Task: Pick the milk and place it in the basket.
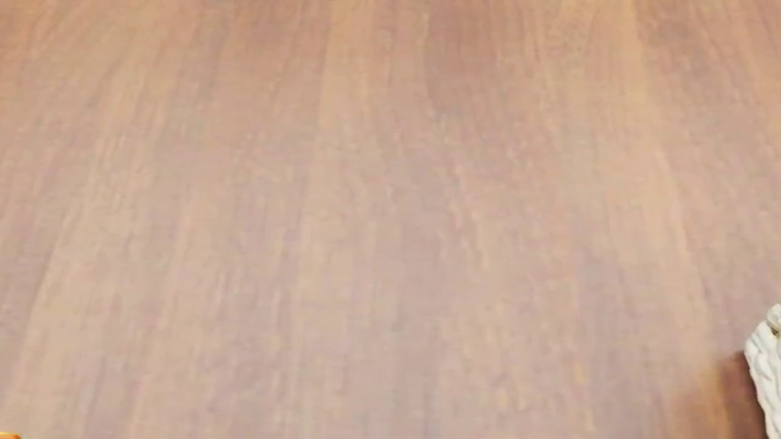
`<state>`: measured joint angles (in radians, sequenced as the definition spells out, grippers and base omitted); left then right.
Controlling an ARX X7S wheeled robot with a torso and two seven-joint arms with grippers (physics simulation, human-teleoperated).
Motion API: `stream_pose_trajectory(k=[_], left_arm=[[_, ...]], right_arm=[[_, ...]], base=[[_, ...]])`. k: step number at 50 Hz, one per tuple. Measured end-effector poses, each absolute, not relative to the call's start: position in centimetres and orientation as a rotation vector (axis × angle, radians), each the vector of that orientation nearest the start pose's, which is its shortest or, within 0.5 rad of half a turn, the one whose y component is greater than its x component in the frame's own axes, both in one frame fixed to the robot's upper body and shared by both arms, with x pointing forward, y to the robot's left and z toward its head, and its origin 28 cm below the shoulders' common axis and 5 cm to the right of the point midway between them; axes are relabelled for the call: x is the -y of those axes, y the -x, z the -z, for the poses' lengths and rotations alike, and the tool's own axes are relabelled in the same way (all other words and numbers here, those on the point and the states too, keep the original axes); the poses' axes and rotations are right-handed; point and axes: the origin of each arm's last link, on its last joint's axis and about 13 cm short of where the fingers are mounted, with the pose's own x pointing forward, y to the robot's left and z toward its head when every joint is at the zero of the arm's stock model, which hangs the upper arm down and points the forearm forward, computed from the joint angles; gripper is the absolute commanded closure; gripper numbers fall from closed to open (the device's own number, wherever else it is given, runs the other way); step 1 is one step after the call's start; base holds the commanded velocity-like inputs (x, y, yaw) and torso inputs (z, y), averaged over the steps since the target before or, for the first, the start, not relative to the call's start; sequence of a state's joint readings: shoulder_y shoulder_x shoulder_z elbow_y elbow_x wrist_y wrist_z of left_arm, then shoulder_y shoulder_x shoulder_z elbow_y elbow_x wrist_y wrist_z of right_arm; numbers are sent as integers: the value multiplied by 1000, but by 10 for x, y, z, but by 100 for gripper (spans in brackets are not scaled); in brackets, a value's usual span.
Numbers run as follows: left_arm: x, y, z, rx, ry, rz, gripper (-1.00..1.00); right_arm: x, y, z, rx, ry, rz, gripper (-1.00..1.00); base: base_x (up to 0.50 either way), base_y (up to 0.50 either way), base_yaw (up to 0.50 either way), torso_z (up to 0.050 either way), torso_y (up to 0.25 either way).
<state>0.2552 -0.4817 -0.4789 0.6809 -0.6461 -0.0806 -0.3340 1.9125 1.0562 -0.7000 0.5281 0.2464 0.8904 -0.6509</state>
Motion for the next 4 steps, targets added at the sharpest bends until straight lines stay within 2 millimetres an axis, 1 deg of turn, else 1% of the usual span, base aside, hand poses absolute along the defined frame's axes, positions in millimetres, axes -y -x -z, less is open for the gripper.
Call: stream_pose_trajectory(k=[4], left_arm=[[-327,-146,-159,472,68,-359,-100]], right_arm=[[386,-225,-445,24,421,233,-100]], base=[[0,0,0,0,0]])
